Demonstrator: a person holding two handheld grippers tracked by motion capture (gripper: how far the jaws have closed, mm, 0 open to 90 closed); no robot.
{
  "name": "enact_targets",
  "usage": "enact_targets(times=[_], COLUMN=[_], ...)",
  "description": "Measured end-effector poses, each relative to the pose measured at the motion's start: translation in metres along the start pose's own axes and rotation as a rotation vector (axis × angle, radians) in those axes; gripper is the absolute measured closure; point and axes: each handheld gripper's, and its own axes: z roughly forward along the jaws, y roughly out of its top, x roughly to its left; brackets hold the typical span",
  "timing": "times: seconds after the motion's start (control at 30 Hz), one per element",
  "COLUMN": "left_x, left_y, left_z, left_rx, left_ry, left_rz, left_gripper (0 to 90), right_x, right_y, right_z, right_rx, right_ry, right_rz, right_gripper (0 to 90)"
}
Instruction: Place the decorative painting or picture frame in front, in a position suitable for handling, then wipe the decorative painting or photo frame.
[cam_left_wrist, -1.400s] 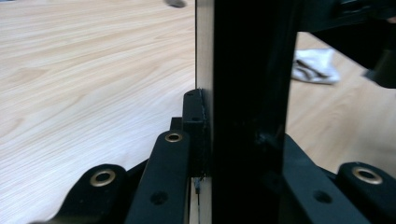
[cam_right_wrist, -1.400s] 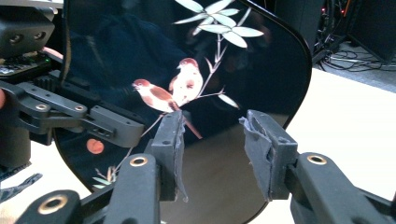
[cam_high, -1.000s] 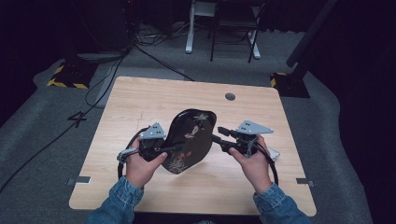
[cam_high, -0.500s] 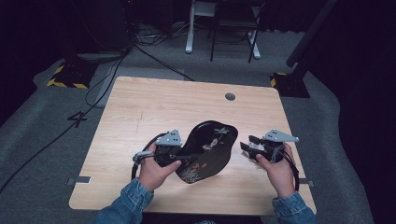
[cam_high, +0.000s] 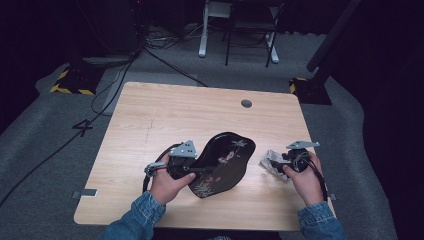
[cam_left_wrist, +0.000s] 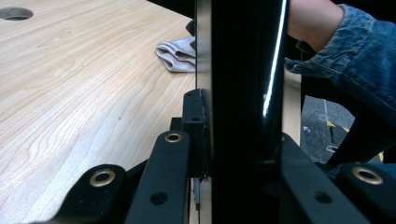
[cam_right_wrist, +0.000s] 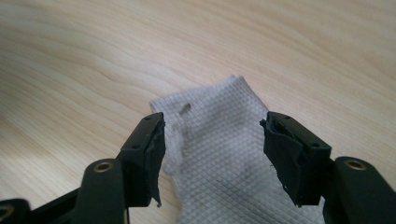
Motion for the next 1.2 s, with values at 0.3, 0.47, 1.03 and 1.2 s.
enact_targets(times=[0.3,0.47,1.03,1.2], left_x=[0.004,0.006,0.006,0.004], left_y=[-0.001,-0.002,-0.003,-0.005], left_z=[0.0,-0.001,-0.001,-0.004], left_rx=[0.0,-0.005,-0.004,-0.006], left_ry=[-0.01,-0.017,-0.02,-0.012], left_rz=[-0.015,-0.024,-0.029,-0.021], left_gripper=[80.2,80.2,79.6,71.6], right_x=[-0.007,-0.005,-0.001,0.005], right_y=[-0.008,-0.01,-0.004,0.001], right_z=[0.018,0.023,-0.007,-0.02], right_rx=[0.101,0.111,-0.002,-0.055], right_ry=[-0.012,-0.028,-0.038,-0.014], right_rz=[0.006,-0.009,-0.016,-0.021], right_gripper=[32.6,35.5,79.2,79.2])
